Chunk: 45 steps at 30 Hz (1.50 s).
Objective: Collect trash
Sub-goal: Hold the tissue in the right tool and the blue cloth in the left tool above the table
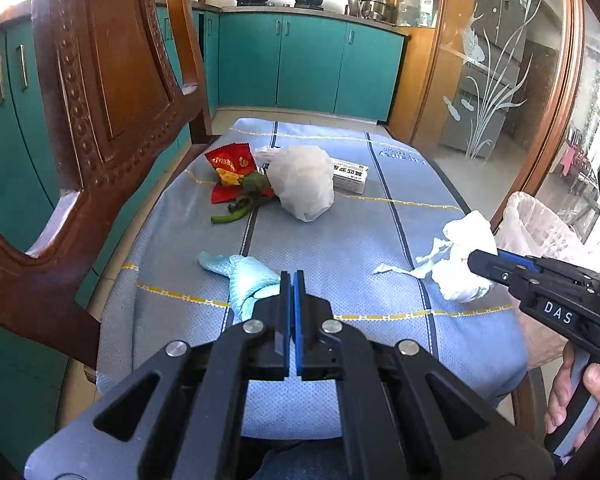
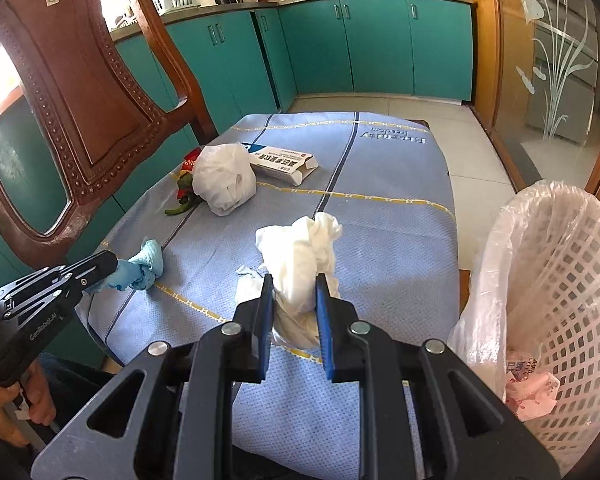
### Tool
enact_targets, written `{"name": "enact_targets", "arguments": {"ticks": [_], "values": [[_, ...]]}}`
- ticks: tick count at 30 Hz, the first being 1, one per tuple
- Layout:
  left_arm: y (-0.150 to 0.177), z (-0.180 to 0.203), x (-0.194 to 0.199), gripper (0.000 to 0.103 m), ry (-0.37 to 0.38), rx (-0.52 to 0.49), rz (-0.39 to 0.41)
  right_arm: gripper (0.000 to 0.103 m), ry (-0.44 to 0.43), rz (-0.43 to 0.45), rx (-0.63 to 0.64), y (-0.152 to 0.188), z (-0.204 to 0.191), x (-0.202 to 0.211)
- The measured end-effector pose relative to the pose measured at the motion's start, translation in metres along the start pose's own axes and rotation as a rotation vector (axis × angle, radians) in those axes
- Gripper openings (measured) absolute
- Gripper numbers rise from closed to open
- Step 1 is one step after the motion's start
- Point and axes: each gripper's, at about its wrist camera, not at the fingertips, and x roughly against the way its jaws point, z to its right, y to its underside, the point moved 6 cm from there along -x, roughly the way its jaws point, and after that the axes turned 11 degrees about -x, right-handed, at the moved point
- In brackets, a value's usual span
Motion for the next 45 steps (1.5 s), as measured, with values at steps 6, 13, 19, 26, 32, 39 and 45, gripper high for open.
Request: {"name": "enact_targets", "arguments": {"ticks": [6,13,19,26,32,39,45], "values": [[0.0,0.003,0.003,0.003,-0.006,-0.012,0.014,0.02,0.002,0.001,0.004,0.002,-0.003,0.001],[-0.005,0.006,0.019,0.003,-0.032,-0.032,0.061,0.02,0.018,0.022,0.007,-0.001,-0.004,0.007],[-0.013,0.007,0.036,0.003,-0.062,-0.05,0.116,0.02,0.044,0.07,0.038,-0.007,-0.011,0.019],[-0.017,0.008,0.045,0.003,-0.055,-0.051,0.146,0.02,0.043,0.073,0.046,-0.006,-0.015,0.019],[-0.019,0.008,0.048,0.003,-0.038,-0.042,0.16,0.02,0.042,0.072,0.044,-0.005,-0.015,0.019],[-0.02,0.01,0.051,0.003,-0.034,-0.043,0.175,0.02,0.042,0.073,0.039,-0.005,-0.014,0.02],[-0.021,0.01,0.052,0.003,-0.037,-0.037,0.183,0.02,0.054,0.092,0.042,-0.008,-0.013,0.024]]}}
